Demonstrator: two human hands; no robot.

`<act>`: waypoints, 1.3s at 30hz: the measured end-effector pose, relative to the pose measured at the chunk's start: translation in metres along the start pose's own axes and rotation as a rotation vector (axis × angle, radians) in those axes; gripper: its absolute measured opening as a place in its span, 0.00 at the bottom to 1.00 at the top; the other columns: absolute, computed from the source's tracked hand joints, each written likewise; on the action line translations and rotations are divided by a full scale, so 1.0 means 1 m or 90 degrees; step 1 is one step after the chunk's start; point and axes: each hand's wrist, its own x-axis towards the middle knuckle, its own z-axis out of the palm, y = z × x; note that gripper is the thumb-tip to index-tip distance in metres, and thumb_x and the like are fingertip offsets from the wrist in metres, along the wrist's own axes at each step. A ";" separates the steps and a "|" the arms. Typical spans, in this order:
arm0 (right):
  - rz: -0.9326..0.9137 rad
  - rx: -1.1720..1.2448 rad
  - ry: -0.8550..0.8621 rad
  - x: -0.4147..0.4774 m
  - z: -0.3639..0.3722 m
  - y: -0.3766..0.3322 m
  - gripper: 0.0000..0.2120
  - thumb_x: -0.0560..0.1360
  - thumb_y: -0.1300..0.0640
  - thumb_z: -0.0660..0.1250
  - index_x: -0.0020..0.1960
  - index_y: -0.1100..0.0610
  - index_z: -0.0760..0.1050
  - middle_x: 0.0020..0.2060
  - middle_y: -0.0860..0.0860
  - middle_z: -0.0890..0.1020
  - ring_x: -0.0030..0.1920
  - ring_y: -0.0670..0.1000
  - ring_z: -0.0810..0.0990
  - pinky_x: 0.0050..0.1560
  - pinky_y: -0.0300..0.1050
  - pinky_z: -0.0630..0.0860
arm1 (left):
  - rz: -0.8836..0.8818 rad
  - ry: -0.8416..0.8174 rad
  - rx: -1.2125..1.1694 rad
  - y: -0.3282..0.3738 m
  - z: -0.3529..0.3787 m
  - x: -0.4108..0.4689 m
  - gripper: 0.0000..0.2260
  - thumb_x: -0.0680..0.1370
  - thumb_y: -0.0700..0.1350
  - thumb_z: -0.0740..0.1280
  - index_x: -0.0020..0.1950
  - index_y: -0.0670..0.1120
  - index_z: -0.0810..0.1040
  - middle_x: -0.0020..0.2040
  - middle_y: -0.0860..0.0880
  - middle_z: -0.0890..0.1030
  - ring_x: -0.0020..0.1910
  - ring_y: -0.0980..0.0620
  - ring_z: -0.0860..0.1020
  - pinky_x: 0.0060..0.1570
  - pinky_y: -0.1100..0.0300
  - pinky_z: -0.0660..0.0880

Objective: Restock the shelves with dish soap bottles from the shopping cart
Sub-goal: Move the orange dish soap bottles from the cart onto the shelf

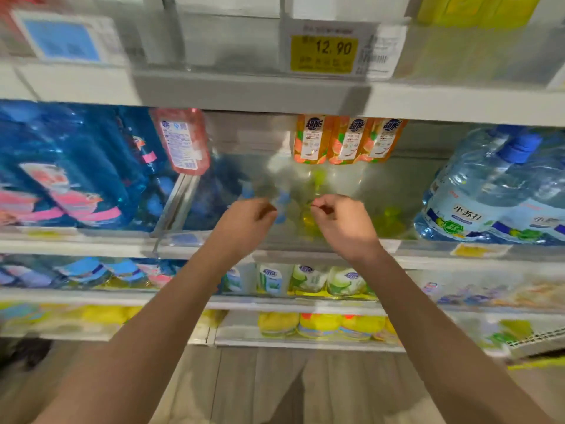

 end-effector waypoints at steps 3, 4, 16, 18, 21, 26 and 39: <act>-0.023 0.031 -0.039 -0.051 -0.006 -0.033 0.08 0.76 0.58 0.65 0.52 0.57 0.81 0.47 0.54 0.84 0.49 0.55 0.80 0.53 0.47 0.74 | -0.031 0.034 -0.042 0.005 -0.027 -0.063 0.10 0.79 0.43 0.63 0.52 0.39 0.81 0.49 0.43 0.82 0.50 0.45 0.78 0.50 0.53 0.72; -0.025 0.061 -0.058 -0.067 -0.006 -0.042 0.07 0.76 0.59 0.65 0.50 0.59 0.81 0.45 0.56 0.84 0.48 0.56 0.80 0.51 0.49 0.75 | -0.052 0.044 -0.054 0.006 -0.035 -0.085 0.09 0.79 0.42 0.63 0.52 0.39 0.80 0.48 0.44 0.81 0.49 0.46 0.77 0.48 0.55 0.71; 0.043 0.025 -0.435 -0.241 0.065 -0.092 0.09 0.77 0.59 0.62 0.50 0.59 0.80 0.47 0.55 0.83 0.49 0.55 0.80 0.49 0.46 0.74 | -0.583 0.023 -0.122 -0.066 -0.034 -0.345 0.12 0.79 0.46 0.60 0.53 0.41 0.80 0.52 0.43 0.81 0.53 0.44 0.78 0.48 0.58 0.71; 0.023 -0.023 -0.504 -0.257 0.083 -0.099 0.09 0.76 0.58 0.62 0.49 0.59 0.80 0.46 0.57 0.83 0.49 0.57 0.80 0.51 0.48 0.75 | -0.664 0.008 -0.146 -0.079 -0.024 -0.387 0.13 0.80 0.46 0.60 0.55 0.40 0.79 0.54 0.42 0.80 0.55 0.44 0.78 0.48 0.59 0.70; 0.000 -0.087 -0.606 -0.275 0.106 -0.113 0.11 0.78 0.58 0.61 0.53 0.61 0.79 0.50 0.57 0.82 0.51 0.56 0.79 0.49 0.44 0.74 | -0.780 -0.014 -0.187 -0.090 -0.016 -0.444 0.16 0.81 0.48 0.57 0.55 0.39 0.78 0.56 0.42 0.79 0.51 0.46 0.76 0.45 0.61 0.70; -0.030 -0.202 -0.734 -0.294 0.145 -0.150 0.12 0.79 0.58 0.58 0.55 0.61 0.78 0.52 0.57 0.81 0.53 0.57 0.79 0.48 0.45 0.73 | -0.933 0.045 -0.285 -0.108 -0.017 -0.512 0.17 0.79 0.47 0.60 0.56 0.34 0.76 0.56 0.38 0.79 0.53 0.41 0.77 0.48 0.53 0.73; -0.292 -0.178 -0.763 -0.271 0.317 -0.394 0.10 0.76 0.58 0.64 0.52 0.62 0.80 0.50 0.62 0.82 0.54 0.60 0.79 0.52 0.48 0.74 | -0.990 0.442 -0.296 -0.248 -0.177 -0.569 0.11 0.80 0.43 0.62 0.57 0.40 0.79 0.54 0.42 0.81 0.57 0.43 0.77 0.54 0.59 0.70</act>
